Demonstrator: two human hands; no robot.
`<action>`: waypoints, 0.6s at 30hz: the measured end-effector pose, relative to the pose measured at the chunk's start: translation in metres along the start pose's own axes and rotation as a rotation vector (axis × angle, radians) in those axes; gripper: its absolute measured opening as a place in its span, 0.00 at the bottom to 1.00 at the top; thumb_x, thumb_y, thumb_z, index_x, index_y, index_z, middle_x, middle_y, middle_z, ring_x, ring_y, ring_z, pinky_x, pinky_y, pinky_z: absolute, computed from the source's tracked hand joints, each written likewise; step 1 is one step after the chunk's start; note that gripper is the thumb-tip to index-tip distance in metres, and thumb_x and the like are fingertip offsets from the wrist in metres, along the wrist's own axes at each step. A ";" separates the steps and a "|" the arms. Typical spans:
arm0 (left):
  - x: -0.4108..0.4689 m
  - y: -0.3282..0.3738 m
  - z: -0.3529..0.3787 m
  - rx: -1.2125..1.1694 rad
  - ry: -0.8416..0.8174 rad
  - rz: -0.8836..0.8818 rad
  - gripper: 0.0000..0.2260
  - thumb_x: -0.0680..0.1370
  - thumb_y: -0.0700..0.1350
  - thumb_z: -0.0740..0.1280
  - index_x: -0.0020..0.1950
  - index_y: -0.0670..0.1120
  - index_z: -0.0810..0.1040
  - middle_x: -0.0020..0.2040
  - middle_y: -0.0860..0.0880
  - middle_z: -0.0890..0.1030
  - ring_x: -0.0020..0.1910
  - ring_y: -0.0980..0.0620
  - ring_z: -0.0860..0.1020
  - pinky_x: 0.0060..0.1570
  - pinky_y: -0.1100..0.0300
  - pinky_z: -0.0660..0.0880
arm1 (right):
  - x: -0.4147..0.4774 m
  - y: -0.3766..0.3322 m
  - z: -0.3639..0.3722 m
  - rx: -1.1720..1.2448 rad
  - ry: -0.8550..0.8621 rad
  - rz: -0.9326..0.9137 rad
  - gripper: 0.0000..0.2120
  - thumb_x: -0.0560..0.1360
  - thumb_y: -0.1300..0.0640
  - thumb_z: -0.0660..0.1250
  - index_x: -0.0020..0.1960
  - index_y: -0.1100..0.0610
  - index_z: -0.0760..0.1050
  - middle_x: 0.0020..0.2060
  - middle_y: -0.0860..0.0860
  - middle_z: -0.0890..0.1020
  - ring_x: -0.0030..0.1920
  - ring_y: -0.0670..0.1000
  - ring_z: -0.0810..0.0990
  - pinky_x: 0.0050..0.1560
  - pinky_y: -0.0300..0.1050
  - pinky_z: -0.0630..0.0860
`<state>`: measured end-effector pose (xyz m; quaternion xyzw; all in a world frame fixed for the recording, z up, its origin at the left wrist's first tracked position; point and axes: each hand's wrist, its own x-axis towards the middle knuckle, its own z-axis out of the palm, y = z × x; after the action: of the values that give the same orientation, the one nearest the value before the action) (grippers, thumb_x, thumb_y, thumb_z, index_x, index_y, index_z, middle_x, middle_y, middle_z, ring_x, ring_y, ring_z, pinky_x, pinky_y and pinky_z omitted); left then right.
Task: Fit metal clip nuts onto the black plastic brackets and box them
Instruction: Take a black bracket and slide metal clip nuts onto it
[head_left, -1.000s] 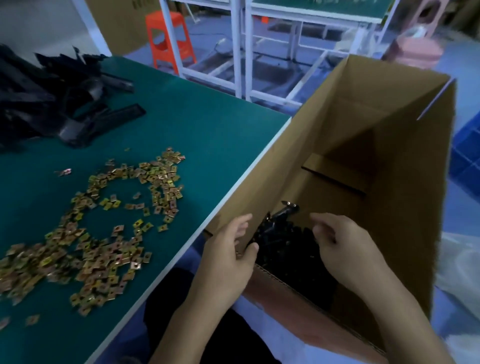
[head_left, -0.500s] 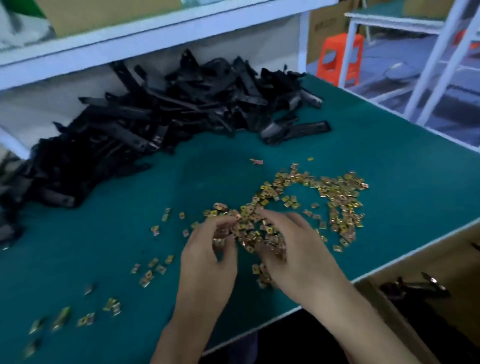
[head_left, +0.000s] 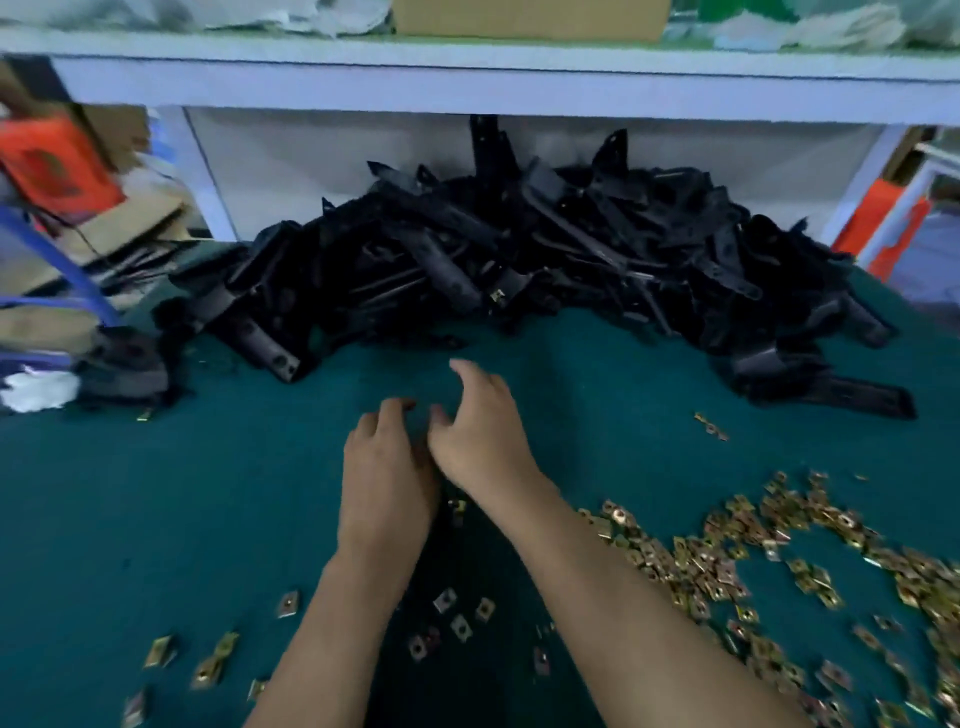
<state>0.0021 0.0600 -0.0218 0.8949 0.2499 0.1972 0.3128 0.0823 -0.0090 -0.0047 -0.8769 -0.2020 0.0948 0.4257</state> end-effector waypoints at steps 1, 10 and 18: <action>0.006 -0.003 0.001 -0.006 0.010 0.005 0.18 0.79 0.33 0.64 0.70 0.39 0.73 0.59 0.39 0.78 0.58 0.39 0.74 0.57 0.46 0.73 | 0.019 -0.003 0.003 0.077 0.011 0.045 0.30 0.81 0.52 0.65 0.79 0.47 0.57 0.73 0.51 0.65 0.58 0.50 0.73 0.50 0.40 0.69; 0.018 -0.022 0.009 -0.125 0.083 0.005 0.13 0.81 0.35 0.63 0.63 0.46 0.78 0.51 0.53 0.75 0.52 0.50 0.75 0.52 0.53 0.75 | 0.139 -0.006 0.034 0.492 0.364 0.107 0.44 0.76 0.49 0.73 0.80 0.36 0.46 0.74 0.51 0.70 0.70 0.53 0.73 0.58 0.45 0.74; 0.022 -0.029 0.005 -0.188 0.126 -0.003 0.13 0.80 0.34 0.64 0.60 0.47 0.80 0.50 0.54 0.77 0.50 0.56 0.75 0.48 0.75 0.67 | 0.136 0.004 0.039 0.198 0.466 -0.019 0.19 0.79 0.50 0.69 0.68 0.47 0.70 0.39 0.39 0.75 0.45 0.51 0.80 0.42 0.49 0.77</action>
<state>0.0127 0.0901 -0.0402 0.8470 0.2509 0.2752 0.3793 0.1929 0.0760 -0.0308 -0.8273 -0.0966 -0.0946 0.5453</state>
